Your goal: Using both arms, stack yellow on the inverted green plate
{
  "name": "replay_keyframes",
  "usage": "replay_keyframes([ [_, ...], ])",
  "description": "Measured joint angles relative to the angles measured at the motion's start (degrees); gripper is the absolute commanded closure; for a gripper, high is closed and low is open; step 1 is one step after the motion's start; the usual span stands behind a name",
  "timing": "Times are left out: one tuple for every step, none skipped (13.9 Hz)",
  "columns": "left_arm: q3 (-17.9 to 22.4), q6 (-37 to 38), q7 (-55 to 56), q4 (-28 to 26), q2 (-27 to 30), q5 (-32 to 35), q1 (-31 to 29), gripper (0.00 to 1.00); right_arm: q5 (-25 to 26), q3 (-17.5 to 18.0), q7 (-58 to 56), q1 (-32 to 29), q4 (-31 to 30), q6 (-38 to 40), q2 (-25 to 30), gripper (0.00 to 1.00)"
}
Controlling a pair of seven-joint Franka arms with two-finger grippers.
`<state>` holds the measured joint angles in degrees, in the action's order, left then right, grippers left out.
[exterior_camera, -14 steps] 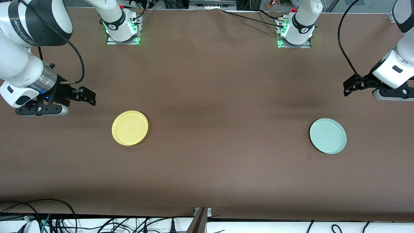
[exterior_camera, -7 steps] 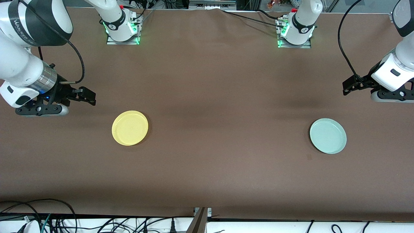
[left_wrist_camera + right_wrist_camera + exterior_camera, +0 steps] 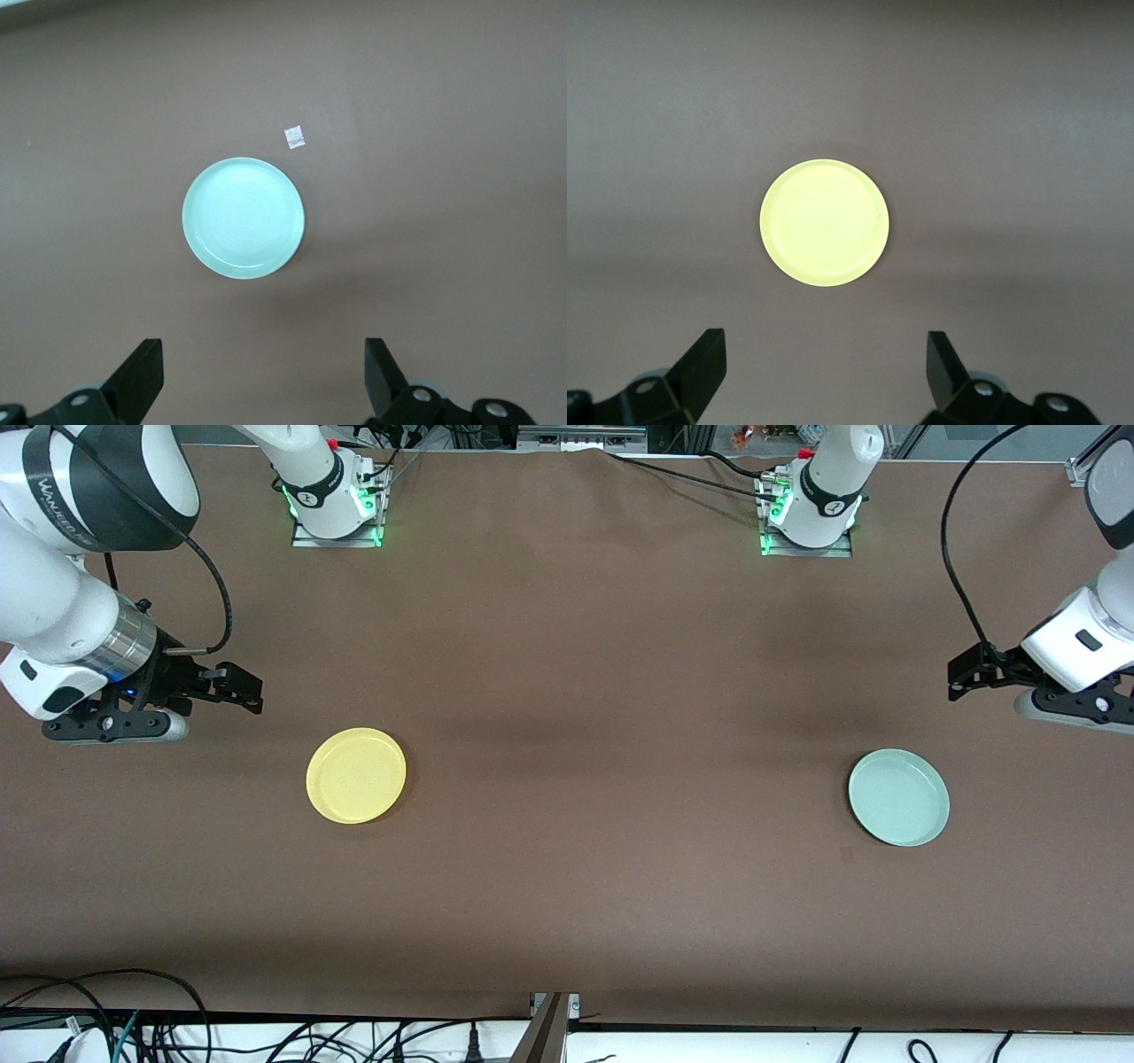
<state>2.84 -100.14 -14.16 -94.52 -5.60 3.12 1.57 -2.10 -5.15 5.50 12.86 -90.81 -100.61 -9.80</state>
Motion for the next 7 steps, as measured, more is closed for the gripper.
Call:
replay_keyframes([
  [0.13,0.00,-4.75,0.84,-1.34,0.00,-1.35,0.00,0.00,-0.01,0.00,0.00,0.00,0.00,0.00,0.00],
  [0.22,-0.01,-9.96,1.48,-2.91,0.00,-2.90,0.00,0.00,-0.02,0.00,0.00,0.00,0.01,0.00,0.00],
  [0.27,-0.04,-14.37,1.84,-4.74,0.00,-4.52,0.00,0.00,-0.03,0.00,0.00,-0.01,0.02,0.00,0.00],
  [0.30,-0.11,-17.28,2.03,-6.84,0.00,-6.05,0.00,0.00,-0.03,0.00,0.00,-0.01,0.02,-0.01,0.00],
  [0.32,-0.27,-19.00,2.12,-9.26,0.00,-7.26,0.00,0.00,-0.03,0.00,0.00,-0.01,0.03,-0.01,0.00],
  [0.33,-1.37,-19.75,2.16,-11.77,0.00,-8.01,0.00,0.00,-0.03,0.01,0.00,-0.03,0.04,-0.04,0.00],
  [0.32,-4.20,-20.17,2.30,-14.37,0.00,-8.55,0.00,0.00,-0.03,0.02,0.00,-0.04,0.06,-0.11,0.00],
])
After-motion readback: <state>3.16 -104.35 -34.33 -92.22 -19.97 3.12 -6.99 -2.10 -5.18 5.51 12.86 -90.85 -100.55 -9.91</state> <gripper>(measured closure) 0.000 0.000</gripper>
